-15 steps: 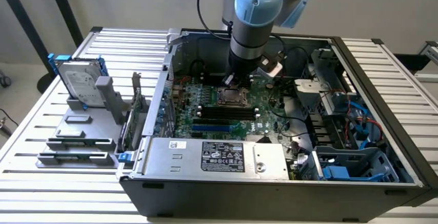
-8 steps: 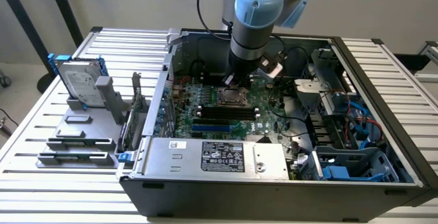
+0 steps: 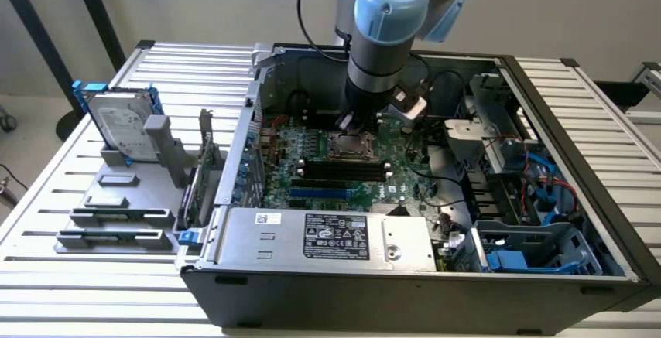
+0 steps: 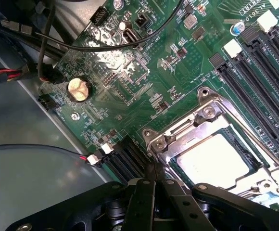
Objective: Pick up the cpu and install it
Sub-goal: 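Install the first cpu locking lever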
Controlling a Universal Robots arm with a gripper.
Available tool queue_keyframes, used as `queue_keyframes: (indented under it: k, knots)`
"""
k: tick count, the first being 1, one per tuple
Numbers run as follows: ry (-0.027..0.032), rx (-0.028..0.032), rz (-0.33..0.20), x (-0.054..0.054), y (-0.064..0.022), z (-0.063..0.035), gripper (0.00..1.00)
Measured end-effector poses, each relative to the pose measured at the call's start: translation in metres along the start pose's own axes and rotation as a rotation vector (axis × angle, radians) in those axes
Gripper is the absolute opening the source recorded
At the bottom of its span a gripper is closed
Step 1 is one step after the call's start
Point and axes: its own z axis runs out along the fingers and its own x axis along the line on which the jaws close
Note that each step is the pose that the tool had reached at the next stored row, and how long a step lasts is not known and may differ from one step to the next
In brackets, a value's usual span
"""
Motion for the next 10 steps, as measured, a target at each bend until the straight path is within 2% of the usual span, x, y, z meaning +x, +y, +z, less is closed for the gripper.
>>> queue_keyframes:
  k: [2,5,10]
  knots:
    - [0.0009,0.0012,0.0,-0.0006,0.0004,0.001,0.11]
    - [0.0077,0.0067,0.0,-0.0011,0.001,0.0008,0.11]
    - [0.0174,0.0184,0.005,-0.0021,0.0019,-0.0081,0.11]
